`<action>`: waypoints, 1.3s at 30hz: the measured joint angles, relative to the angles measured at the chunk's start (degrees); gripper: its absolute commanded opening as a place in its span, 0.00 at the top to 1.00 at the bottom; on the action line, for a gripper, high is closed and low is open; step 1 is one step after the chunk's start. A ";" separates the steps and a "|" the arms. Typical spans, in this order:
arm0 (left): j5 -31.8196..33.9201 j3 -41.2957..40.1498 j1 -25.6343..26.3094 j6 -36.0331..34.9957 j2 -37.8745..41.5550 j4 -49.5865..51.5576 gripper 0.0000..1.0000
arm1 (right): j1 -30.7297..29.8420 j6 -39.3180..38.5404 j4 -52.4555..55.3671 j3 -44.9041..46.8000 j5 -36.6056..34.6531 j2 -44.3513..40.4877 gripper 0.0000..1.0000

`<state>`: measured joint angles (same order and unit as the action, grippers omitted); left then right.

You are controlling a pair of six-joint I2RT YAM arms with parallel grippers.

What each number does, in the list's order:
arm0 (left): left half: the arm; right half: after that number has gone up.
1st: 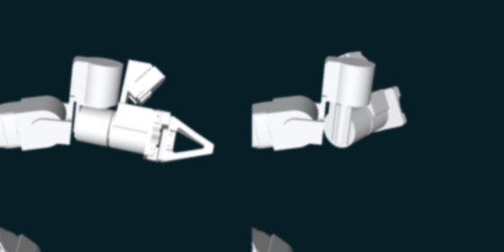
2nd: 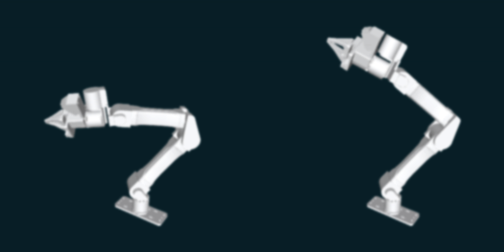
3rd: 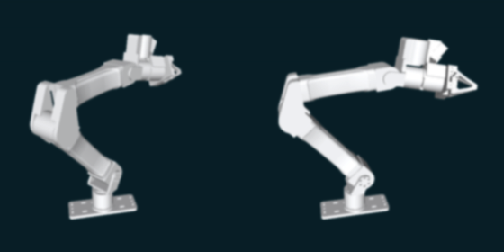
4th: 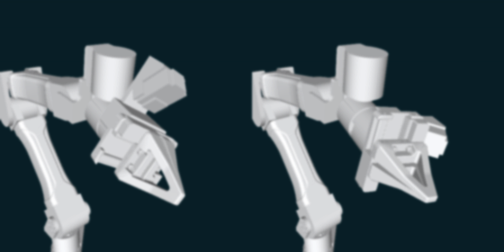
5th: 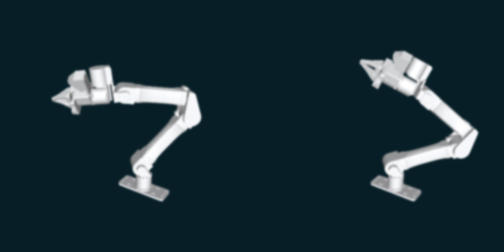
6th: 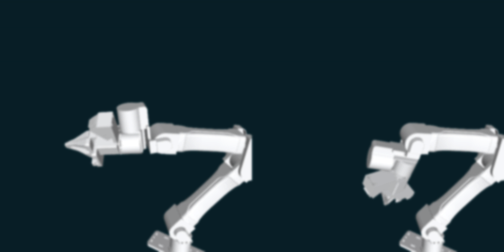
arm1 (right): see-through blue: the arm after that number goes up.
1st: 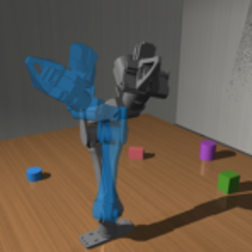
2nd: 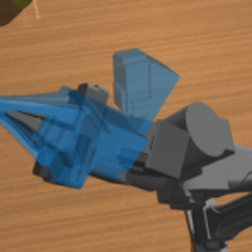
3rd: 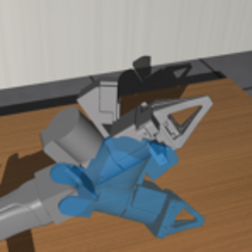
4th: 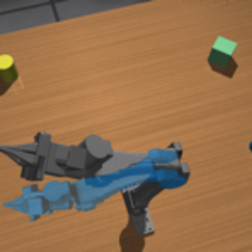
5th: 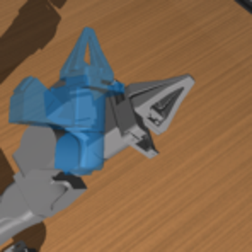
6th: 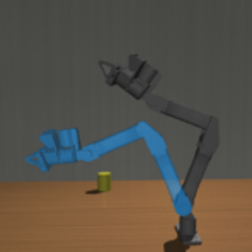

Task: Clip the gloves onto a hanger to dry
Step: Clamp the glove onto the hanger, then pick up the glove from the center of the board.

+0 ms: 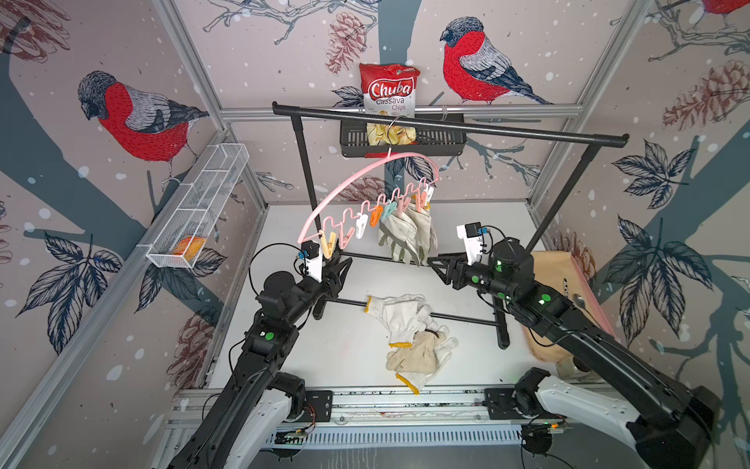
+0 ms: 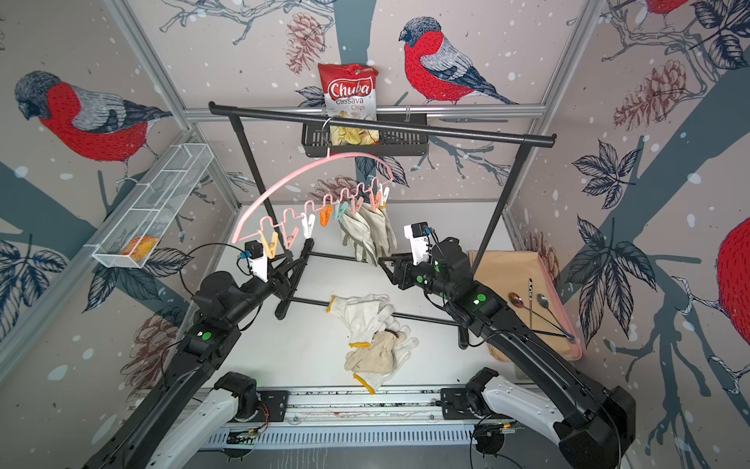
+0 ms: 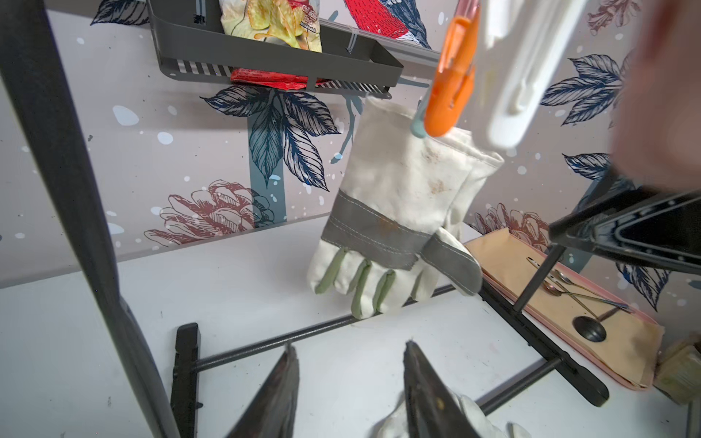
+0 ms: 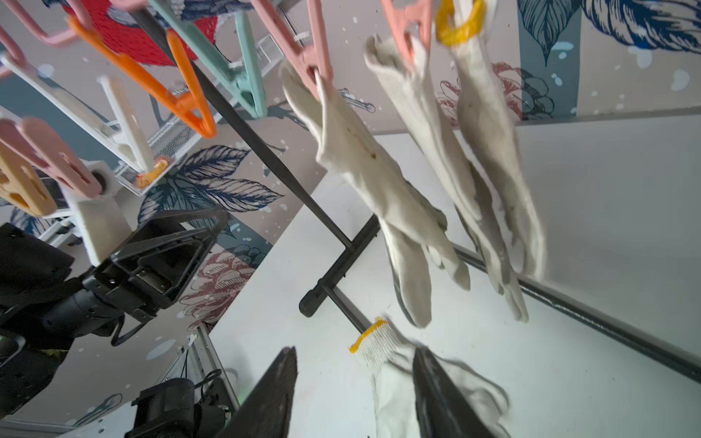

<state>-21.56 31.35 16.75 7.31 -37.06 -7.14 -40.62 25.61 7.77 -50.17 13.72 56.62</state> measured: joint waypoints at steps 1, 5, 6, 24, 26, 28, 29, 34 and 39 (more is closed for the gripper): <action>-1.09 -0.59 0.00 -0.55 1.33 0.74 0.57 | -0.98 -0.02 0.61 0.42 -0.96 0.00 0.50; -4.59 -0.68 0.00 -5.01 4.39 4.04 0.58 | -5.84 -1.84 3.50 1.07 -5.03 0.20 0.50; -5.60 -0.50 0.00 -6.49 4.96 5.38 0.58 | -7.48 -2.73 4.11 1.16 -6.10 0.42 0.50; -7.96 4.24 11.65 -45.97 3.96 30.93 0.58 | -21.40 -52.17 11.21 5.11 -12.33 10.14 0.45; -6.82 4.07 12.13 -48.98 3.96 33.09 0.58 | -21.88 -56.57 12.41 4.44 -12.87 12.63 0.45; -6.01 3.61 12.33 -51.21 4.09 34.56 0.58 | -22.53 -60.52 14.01 3.58 -13.29 15.72 0.45; -5.33 3.37 12.39 -51.54 4.31 34.86 0.58 | -22.88 -61.99 14.47 3.34 -13.31 16.98 0.45; -3.45 1.84 12.44 -52.59 6.03 34.95 0.58 | -24.11 -68.13 16.55 2.56 -14.01 21.86 0.46; -2.23 1.05 12.44 -52.22 6.99 34.77 0.58 | -24.50 -72.15 16.22 2.60 -15.21 24.70 0.47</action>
<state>-23.79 32.40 29.19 -44.91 -30.06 27.64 -65.12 -46.54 23.99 -47.57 -1.50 81.32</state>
